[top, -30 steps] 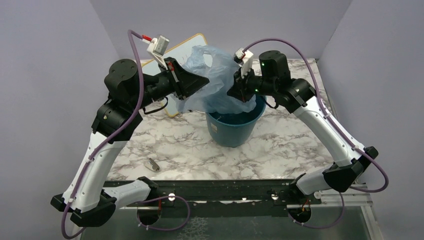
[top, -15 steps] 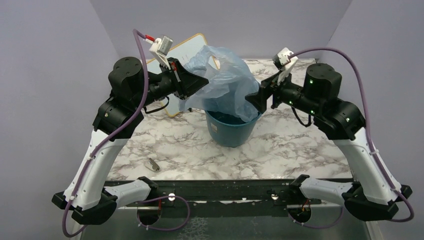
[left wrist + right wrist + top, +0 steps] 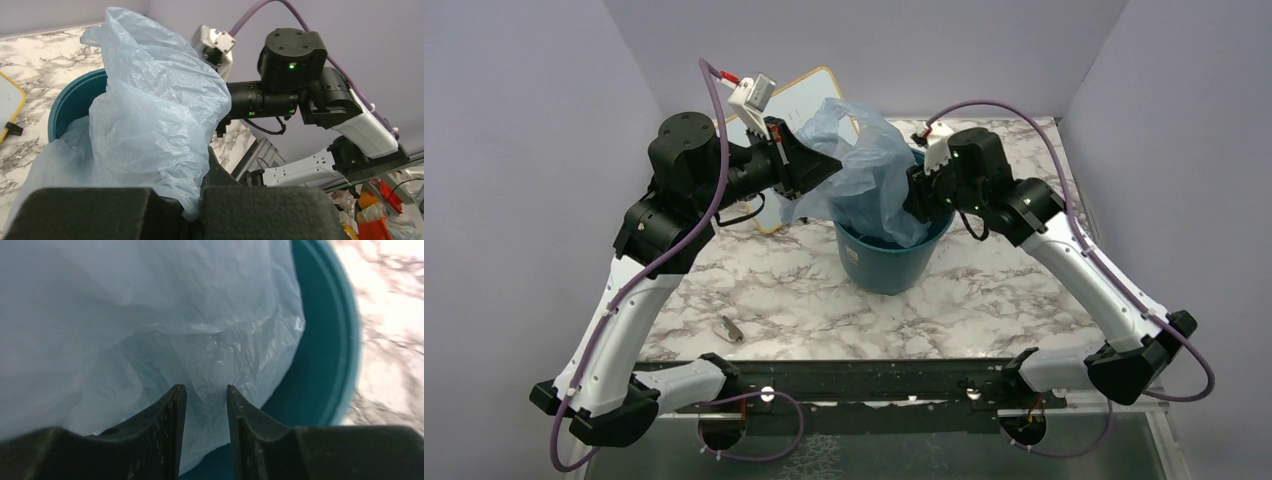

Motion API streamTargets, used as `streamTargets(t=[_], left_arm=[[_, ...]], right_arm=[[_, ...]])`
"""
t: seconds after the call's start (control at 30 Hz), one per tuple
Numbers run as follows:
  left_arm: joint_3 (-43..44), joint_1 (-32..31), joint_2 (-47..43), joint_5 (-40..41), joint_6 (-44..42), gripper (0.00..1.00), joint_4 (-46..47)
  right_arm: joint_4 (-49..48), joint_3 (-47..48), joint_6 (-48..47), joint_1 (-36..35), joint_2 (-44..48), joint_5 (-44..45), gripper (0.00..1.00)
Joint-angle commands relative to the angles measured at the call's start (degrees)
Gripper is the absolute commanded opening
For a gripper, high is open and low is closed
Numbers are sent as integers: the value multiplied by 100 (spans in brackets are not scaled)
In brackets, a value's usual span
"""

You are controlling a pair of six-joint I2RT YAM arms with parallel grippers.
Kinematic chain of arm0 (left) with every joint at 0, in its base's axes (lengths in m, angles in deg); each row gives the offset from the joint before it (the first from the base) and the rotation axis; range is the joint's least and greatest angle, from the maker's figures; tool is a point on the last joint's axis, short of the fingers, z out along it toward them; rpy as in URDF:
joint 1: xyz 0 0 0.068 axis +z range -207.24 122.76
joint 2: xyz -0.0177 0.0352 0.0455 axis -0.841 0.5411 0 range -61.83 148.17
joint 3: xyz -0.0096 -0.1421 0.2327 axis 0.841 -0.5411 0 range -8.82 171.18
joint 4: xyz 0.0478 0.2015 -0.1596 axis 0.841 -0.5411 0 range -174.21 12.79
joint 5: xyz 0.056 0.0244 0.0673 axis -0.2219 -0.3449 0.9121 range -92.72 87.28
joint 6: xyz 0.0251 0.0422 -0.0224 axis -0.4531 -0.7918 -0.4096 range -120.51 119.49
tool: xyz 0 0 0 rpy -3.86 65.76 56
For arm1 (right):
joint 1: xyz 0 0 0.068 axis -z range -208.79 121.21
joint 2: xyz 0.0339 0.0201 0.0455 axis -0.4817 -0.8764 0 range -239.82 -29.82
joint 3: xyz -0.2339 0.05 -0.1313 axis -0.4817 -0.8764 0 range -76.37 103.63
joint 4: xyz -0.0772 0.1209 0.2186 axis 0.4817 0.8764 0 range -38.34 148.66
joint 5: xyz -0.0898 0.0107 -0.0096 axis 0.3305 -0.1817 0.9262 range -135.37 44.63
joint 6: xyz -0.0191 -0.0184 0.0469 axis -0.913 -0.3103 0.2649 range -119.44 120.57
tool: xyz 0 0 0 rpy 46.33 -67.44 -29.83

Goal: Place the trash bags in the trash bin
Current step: Place the trash bag in the trash bin.

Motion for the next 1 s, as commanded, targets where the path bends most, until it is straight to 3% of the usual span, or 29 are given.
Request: streamTargets(t=[0.0,0.1,0.17,0.3,0.43,0.53,0.6,0.67,0.8,0.9,0.97], left_arm=[[275,13,255,-253,-121,0,48],[520,13,571,-807,-145,0,39],[650,13,723,-899,-185,0,28],[845,13,965,-873,-349,0,-66],[1010,13,1251,-989,-395,0,-110],[1202,13,1454,-1186,-405,0,-111],[1337,11,1611,-1417,-400,0,-105],[1493,6,1822,-1797,-360,0,-97],[1763,2,2175,-2160,-274,0,-21],[1916,-17,2400,-2289,84,0,424],[2001,-49,2589,-2576,479,0,938]], right_arm=[[-37,297,-131,-1,-392,-1247,39],[621,766,-568,-3,-855,-1394,30],[894,914,-532,-3,-740,-538,26],[-67,416,-493,-4,502,915,31],[-888,417,-214,-6,1323,945,39],[-1098,466,78,-9,1135,1236,39],[-1095,545,485,-1,811,1804,34],[-1333,428,732,-3,573,1740,33],[-1357,291,1007,7,82,473,35],[-969,169,1045,7,-277,202,35],[-866,104,1208,33,-251,560,32]])
